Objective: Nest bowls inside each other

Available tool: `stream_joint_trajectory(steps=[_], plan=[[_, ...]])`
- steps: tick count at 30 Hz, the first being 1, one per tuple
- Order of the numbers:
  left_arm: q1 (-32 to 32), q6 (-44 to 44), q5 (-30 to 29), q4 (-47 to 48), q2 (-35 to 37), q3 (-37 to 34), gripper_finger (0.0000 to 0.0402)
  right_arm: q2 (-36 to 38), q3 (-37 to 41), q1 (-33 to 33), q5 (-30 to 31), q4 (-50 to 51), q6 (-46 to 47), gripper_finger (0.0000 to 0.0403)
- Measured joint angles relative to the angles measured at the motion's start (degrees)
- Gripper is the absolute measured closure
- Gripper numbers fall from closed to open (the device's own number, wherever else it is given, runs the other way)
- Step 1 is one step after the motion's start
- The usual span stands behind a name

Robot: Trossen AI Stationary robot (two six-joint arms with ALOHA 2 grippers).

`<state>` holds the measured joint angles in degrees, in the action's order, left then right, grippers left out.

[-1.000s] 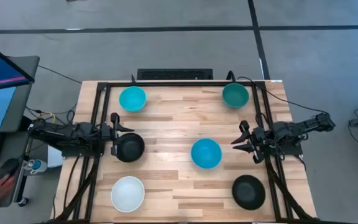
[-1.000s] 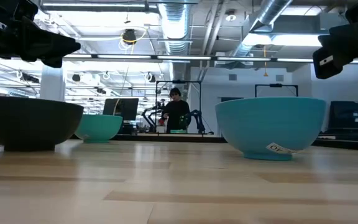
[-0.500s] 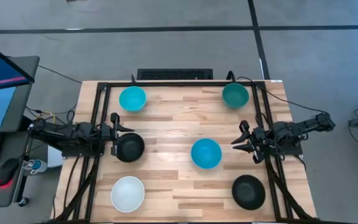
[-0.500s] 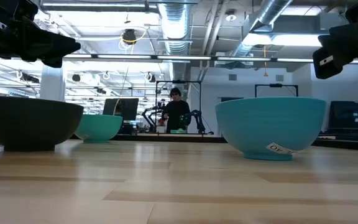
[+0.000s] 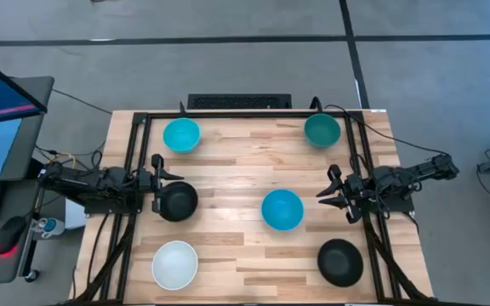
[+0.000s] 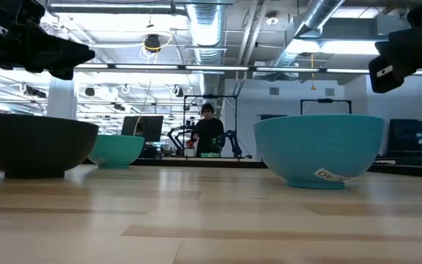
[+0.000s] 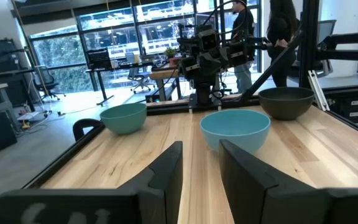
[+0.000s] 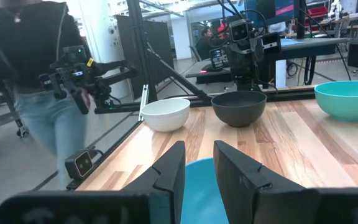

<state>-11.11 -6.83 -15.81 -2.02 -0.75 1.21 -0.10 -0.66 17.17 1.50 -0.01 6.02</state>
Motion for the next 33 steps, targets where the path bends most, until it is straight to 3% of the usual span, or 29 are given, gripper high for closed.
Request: stream_joint_trajectory(steps=[11, 14, 19, 26, 33], plan=[[-0.02, 1.11, -0.15, -0.47, 0.02, -0.02, 0.0305, 0.0, 0.02, 0.0, 0.0, -0.02, -0.01, 0.0294], [0.0, 2.73, -3.51, -2.34, 0.0, -0.23, 0.0305, 0.01, 0.02, -0.01, 0.0, 0.0, 0.0, 0.0294], [0.0, 12.02, -5.28, -10.86, 0.02, -0.22, 0.0305, 0.0, 0.01, -0.01, 0.0, -0.01, 0.0, 0.0294], [-0.02, 19.94, -8.7, -14.77, 0.0, -0.14, 0.0305, 0.0, 0.02, 0.0, 0.01, -0.02, -0.02, 0.0294], [0.0, 18.79, -10.95, -10.63, -1.9, 7.34, 0.0305, 0.02, 0.09, -0.55, 0.58, -0.69, -1.81, 0.0294]])
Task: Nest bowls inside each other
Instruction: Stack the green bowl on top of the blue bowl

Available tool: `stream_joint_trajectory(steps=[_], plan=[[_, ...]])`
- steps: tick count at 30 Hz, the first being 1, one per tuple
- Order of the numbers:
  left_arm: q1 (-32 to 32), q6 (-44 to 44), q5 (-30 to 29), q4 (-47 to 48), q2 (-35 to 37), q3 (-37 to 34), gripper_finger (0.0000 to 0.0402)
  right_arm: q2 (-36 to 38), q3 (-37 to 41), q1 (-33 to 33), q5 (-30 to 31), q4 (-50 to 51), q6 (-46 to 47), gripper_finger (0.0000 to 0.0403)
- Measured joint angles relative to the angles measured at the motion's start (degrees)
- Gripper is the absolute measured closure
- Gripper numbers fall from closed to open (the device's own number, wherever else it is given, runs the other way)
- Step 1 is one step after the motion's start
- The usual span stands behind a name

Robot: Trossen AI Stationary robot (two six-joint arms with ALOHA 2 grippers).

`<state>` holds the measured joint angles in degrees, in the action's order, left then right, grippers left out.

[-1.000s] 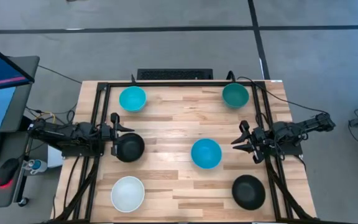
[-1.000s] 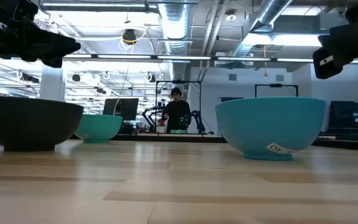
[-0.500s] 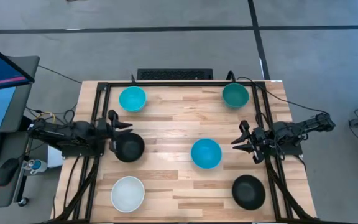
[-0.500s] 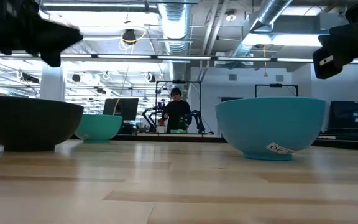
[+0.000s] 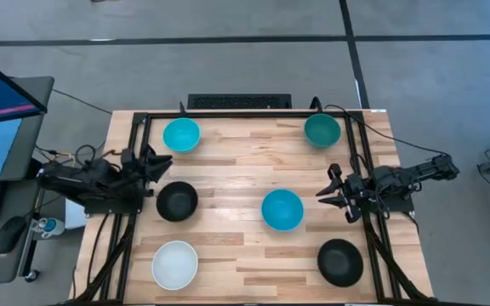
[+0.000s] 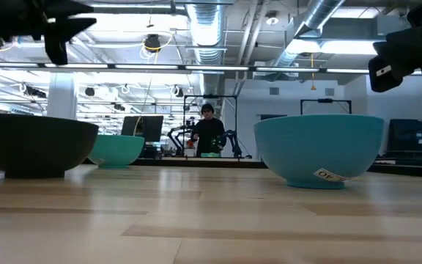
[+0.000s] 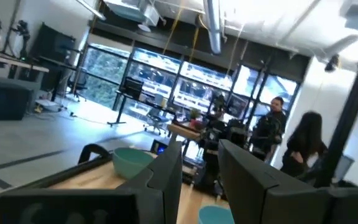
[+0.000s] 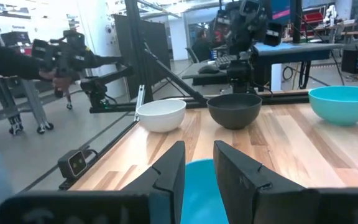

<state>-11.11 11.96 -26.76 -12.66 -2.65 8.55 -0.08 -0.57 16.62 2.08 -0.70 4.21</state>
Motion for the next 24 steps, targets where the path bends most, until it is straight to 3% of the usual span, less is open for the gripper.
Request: stream_joint_trajectory(steps=[6, 9, 13, 18, 24], plan=[[-0.02, -2.73, 6.31, 10.73, -8.18, 12.02, 0.0305, -0.02, 0.08, -0.28, 0.53, -9.65, 5.65, 0.0294], [-0.02, -3.33, 4.66, 16.42, -14.29, 18.37, 0.0305, 0.0, -0.36, -0.28, 0.7, -17.97, 5.78, 0.0294], [0.0, -9.91, 2.52, 22.31, -23.34, 27.13, 0.0305, -0.06, -5.23, -0.28, 1.08, -18.84, 4.48, 0.0294], [-0.04, -16.53, 0.05, 24.06, -33.41, 38.6, 0.0305, -4.51, -16.65, -0.28, 1.65, -11.57, -2.77, 0.0294], [0.02, -18.4, -14.47, 30.38, -39.65, 50.82, 0.0305, -18.55, -35.43, -0.28, 3.14, 9.34, -2.9, 0.0294]])
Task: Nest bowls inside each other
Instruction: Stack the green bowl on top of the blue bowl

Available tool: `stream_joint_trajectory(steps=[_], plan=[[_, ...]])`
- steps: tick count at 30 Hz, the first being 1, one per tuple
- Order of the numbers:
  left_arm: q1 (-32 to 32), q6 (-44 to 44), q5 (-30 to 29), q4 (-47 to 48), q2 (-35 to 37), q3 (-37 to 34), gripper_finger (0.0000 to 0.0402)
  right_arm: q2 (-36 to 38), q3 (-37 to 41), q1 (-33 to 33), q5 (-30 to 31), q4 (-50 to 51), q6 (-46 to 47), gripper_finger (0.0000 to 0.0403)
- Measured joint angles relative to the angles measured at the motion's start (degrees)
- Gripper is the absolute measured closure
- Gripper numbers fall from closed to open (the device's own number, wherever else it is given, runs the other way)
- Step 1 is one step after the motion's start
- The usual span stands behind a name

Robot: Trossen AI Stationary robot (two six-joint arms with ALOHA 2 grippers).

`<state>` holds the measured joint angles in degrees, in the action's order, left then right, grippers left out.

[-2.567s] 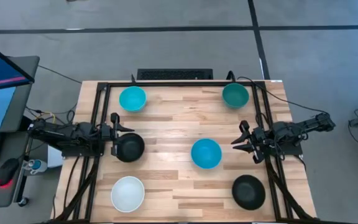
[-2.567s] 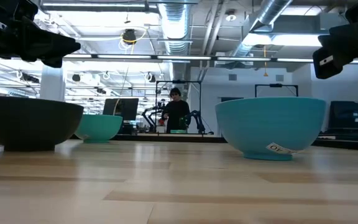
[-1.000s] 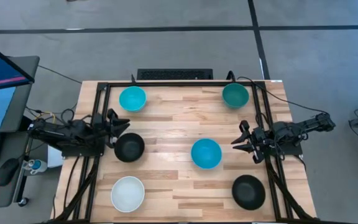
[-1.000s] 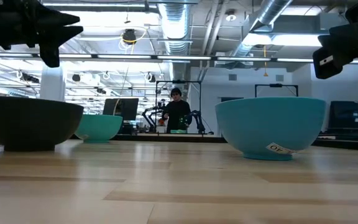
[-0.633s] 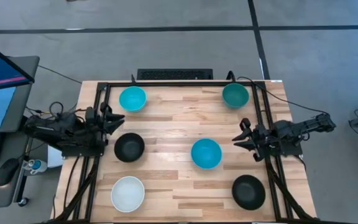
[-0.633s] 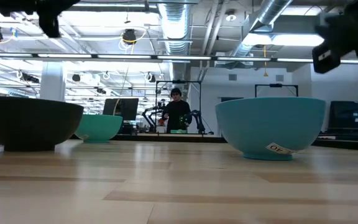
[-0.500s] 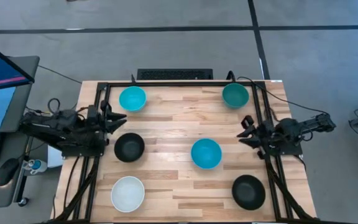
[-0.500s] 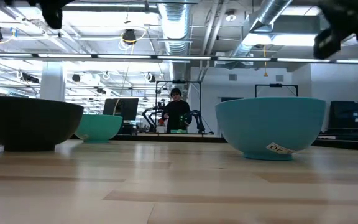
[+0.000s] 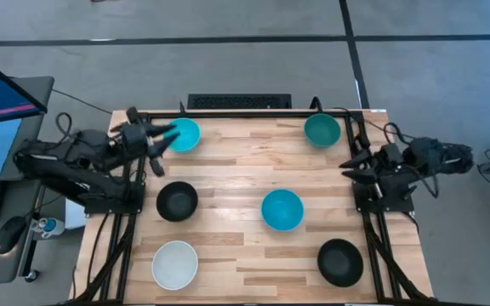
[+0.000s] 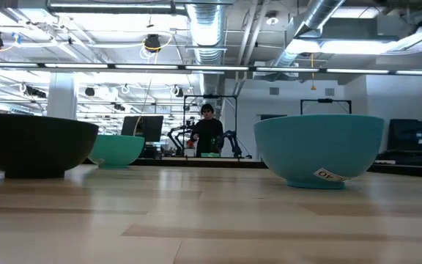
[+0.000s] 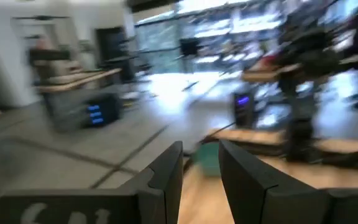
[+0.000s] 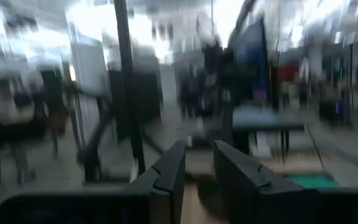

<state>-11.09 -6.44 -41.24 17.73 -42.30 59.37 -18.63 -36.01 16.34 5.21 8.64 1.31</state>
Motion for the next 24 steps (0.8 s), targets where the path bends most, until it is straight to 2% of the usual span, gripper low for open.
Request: stream_joint_trajectory(steps=[3, 8, 10, 15, 20, 24], plan=[[0.0, 1.73, -2.82, 6.41, -1.24, 2.75, 0.0305, -8.25, -7.73, 0.0, 0.0, 5.81, -1.61, 0.0294], [0.0, 15.4, -1.12, 9.7, -1.75, 3.08, 0.0305, -18.03, -17.42, 0.0, -0.02, 2.27, -5.99, 0.0294], [-0.02, 17.73, 0.62, 9.76, -1.66, 3.08, 0.0305, -20.59, -20.87, 0.0, -0.06, 0.72, -6.13, 0.0294], [-0.02, 14.45, 5.3, 9.79, -1.55, 3.08, 0.0305, -25.26, -25.97, 0.08, -0.23, 0.71, -5.06, 0.0294], [-0.04, 13.71, 6.47, 8.5, -1.33, 3.08, 0.0305, -28.03, -26.49, 1.19, -0.68, -0.1, 9.02, 0.0294], [-0.04, 13.31, 6.44, 7.95, -0.75, 3.08, 0.0305, -30.2, -26.52, 1.18, -0.7, -0.26, 10.11, 0.0294]])
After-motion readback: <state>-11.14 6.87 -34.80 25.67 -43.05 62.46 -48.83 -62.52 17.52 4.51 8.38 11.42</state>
